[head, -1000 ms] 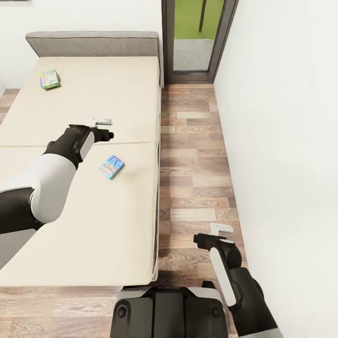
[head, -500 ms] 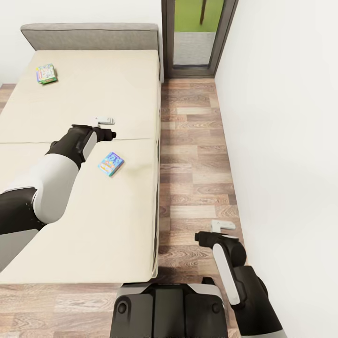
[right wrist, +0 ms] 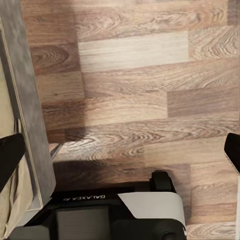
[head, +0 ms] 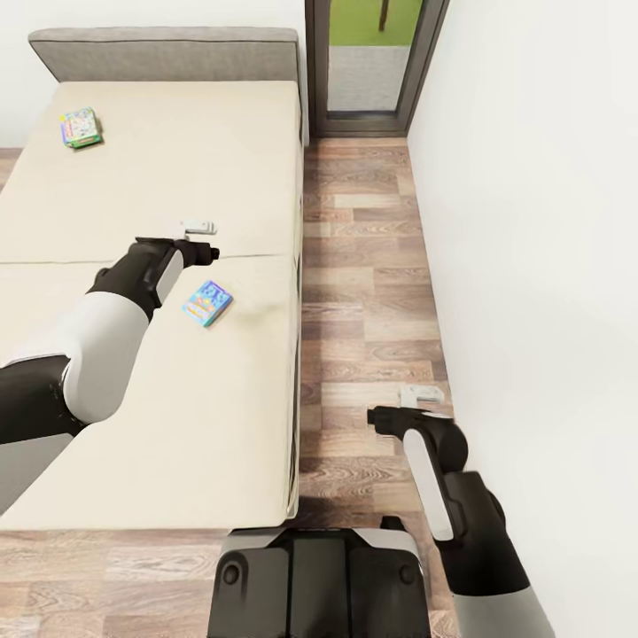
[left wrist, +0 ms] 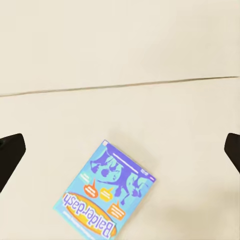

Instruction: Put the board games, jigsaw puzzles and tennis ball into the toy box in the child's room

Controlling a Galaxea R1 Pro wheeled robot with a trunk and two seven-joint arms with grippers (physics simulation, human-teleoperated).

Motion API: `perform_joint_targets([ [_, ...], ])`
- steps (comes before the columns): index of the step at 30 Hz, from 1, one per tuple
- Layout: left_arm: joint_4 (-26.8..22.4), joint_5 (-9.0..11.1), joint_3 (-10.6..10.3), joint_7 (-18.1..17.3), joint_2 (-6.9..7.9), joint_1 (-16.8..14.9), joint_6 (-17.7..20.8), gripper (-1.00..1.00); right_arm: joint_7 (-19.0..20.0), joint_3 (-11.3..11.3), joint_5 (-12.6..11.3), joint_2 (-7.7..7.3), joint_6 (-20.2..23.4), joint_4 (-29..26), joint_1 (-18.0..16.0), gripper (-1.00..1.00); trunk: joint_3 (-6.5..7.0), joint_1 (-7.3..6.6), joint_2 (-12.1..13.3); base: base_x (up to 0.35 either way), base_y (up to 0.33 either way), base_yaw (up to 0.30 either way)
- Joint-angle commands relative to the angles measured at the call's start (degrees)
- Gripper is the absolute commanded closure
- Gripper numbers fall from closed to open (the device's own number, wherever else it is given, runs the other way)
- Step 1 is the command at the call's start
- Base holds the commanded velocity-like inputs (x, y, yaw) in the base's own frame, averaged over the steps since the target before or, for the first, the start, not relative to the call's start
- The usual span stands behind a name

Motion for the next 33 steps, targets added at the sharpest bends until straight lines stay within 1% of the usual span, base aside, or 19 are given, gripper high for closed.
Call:
perform_joint_targets([
  [1, -0.1, -0.5, 0.4, -0.1, -0.03, 0.0, 0.1, -1.00, -0.6, 0.1, -0.7, 0.00, 0.7, -0.1, -1.5, -1.00, -0.16, 0.03, -0.1, 0.000, 0.000, 0.000],
  [6, -0.1, -0.5, 0.4, -0.1, -0.01, 0.0, -0.2, -1.00, -0.6, 0.0, -1.1, 0.00, 1.2, 0.3, -5.7, -1.00, -0.63, 0.03, -0.1, 0.000, 0.000, 0.000],
  [7, -0.1, -0.5, 0.4, -0.1, 0.00, 0.0, -0.3, -1.00, -0.6, -0.2, -1.2, 0.00, 1.2, 0.4, -7.1, -1.00, -0.72, 0.03, -0.1, 0.000, 0.000, 0.000],
  [11, -0.1, -0.5, 0.4, -0.1, -0.02, 0.0, -0.3, -1.00, -0.5, -0.3, -1.4, 0.00, 1.2, 1.1, -9.5, -1.00, -1.10, 0.03, -0.1, 0.000, 0.000, 0.000],
  [12, -0.1, -0.5, 0.4, -0.1, -0.01, 0.0, -0.3, -1.00, -0.5, -0.4, -1.4, 0.00, 1.2, 2.2, -10.7, -1.00, -1.19, 0.03, -0.1, 0.000, 0.000, 0.000],
  [14, -0.1, -0.5, 0.4, -0.1, -0.01, 0.0, -0.3, -1.00, -0.5, -0.4, -1.4, 0.00, 1.2, 3.8, -12.0, -1.00, -1.38, 0.03, -0.1, 0.000, 0.000, 0.000],
  [17, -0.1, -0.5, 0.4, -0.1, 0.00, -0.1, -0.3, -1.00, -0.5, -0.5, -1.5, 0.00, 1.2, 8.8, -15.1, -1.00, -1.66, 0.03, -0.1, 0.000, 0.000, 0.000],
  [18, -0.1, -0.5, 0.4, -0.1, 0.00, -0.1, -0.3, -1.00, -0.5, -0.7, -1.5, 0.00, 1.2, 9.7, -15.7, -1.00, -1.75, 0.03, -0.1, 0.000, 0.000, 0.000],
  [21, -0.1, -0.5, 0.4, -0.1, 0.00, -0.1, -0.3, -1.00, -0.5, -1.9, -1.5, 0.00, 1.2, 13.3, -18.5, -1.00, -2.03, 0.03, -0.1, 0.000, 0.000, 0.000],
  [25, -0.1, -0.5, 0.5, -0.1, 0.00, -0.1, -0.3, -1.00, -0.5, -2.8, -1.5, 0.00, 1.2, 16.5, -21.1, -1.00, -2.41, 0.03, -0.1, 0.000, 0.000, 0.004],
  [26, -0.1, -0.5, 0.5, -0.1, 0.00, -0.1, -0.3, -1.00, -0.5, -3.0, -1.5, 0.00, 1.2, 18.3, -22.5, -1.00, -2.50, 0.03, -0.1, 0.000, 0.000, 0.030],
  [28, -0.1, -0.5, 0.5, -0.1, 0.00, -0.1, -0.3, -1.00, -0.5, -3.1, -1.5, 0.00, 1.2, 20.1, -23.9, -1.00, -2.69, 0.03, -0.1, 0.000, 0.000, 0.040],
  [30, -0.1, -0.5, 0.5, -0.1, 0.00, -0.1, -0.3, -1.00, -0.5, -3.3, -1.5, 0.00, 1.2, 23.3, -26.6, -1.00, -2.87, 0.03, -0.1, 0.000, 0.000, 0.055],
  [33, -0.1, -0.5, 0.5, -0.1, 0.00, -0.1, -0.3, -1.00, -0.5, -3.4, -1.6, 0.00, 1.2, 25.3, -28.3, -1.00, -3.15, 0.03, -0.1, 0.000, 0.000, 0.062],
])
